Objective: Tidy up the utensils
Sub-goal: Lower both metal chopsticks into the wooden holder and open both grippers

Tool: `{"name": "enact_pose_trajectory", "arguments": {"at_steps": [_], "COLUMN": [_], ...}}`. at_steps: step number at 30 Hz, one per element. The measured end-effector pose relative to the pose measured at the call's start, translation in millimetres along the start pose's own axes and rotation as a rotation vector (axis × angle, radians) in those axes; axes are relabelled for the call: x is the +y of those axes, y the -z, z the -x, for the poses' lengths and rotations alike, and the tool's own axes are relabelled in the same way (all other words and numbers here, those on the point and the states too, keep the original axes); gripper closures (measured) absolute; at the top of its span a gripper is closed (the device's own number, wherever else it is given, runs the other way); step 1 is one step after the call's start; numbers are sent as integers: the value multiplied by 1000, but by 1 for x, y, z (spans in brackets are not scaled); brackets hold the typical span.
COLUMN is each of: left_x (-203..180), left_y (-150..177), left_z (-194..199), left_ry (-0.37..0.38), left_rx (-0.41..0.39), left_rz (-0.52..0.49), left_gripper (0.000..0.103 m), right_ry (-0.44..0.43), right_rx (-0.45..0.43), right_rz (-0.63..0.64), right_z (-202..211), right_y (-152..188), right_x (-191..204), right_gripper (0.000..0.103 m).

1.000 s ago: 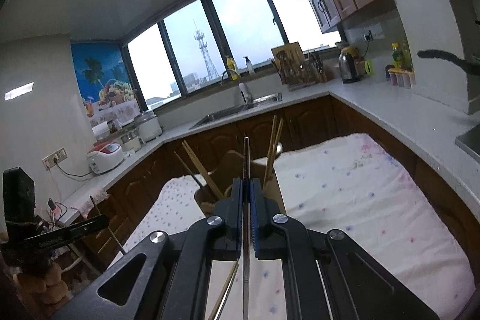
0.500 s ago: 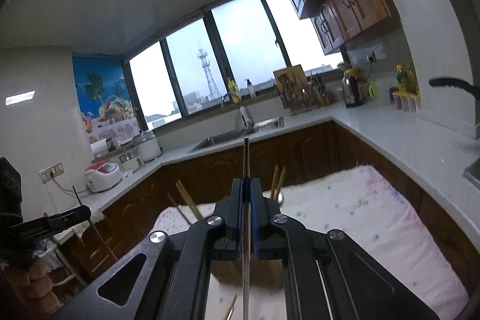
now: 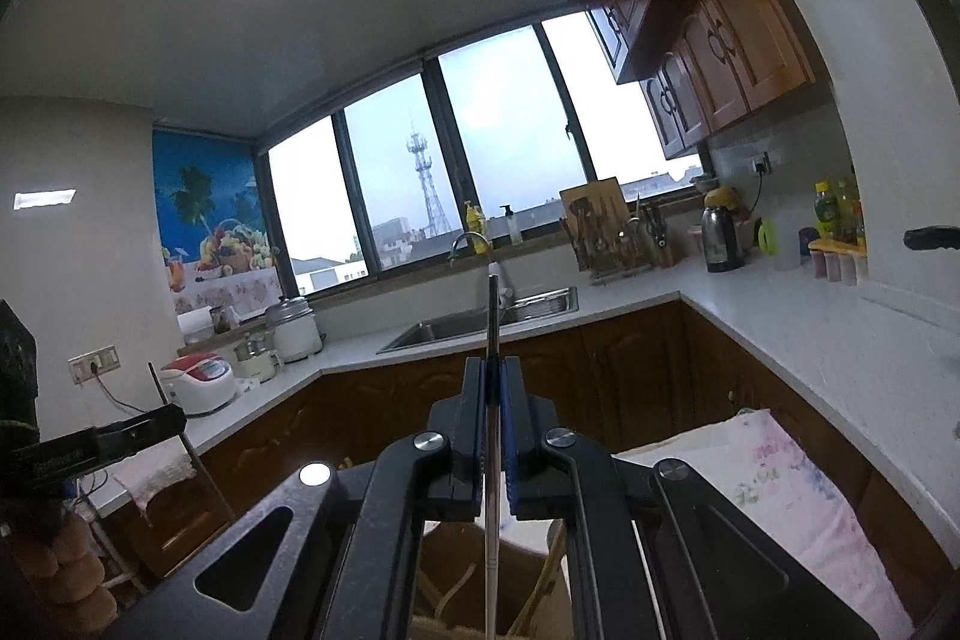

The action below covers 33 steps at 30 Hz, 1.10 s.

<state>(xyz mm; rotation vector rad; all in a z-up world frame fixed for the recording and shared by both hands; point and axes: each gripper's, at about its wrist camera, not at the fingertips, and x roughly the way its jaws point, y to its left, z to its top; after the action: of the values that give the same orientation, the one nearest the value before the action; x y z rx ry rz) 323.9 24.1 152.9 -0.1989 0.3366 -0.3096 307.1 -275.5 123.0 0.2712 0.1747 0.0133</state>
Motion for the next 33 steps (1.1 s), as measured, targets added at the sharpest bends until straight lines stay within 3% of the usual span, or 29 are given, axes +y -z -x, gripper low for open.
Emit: {"name": "enact_pose_trajectory", "arguments": {"at_steps": [10, 22, 33], "left_x": [17, 37, 37], "left_y": [23, 89, 99], "left_z": [-59, -122, -142], "left_ry": [-21, -31, -22], "left_rx": [-67, -6, 69], "left_rz": [41, 151, 143], "left_gripper": [100, 100, 100], "right_ry": [31, 51, 58], "right_rx": [-1, 45, 160], "right_rz": [11, 1, -29], "right_z": [-31, -47, -52], "right_y": [12, 63, 94], "right_x": [-7, -12, -20], "right_gripper": [98, 98, 98]}}
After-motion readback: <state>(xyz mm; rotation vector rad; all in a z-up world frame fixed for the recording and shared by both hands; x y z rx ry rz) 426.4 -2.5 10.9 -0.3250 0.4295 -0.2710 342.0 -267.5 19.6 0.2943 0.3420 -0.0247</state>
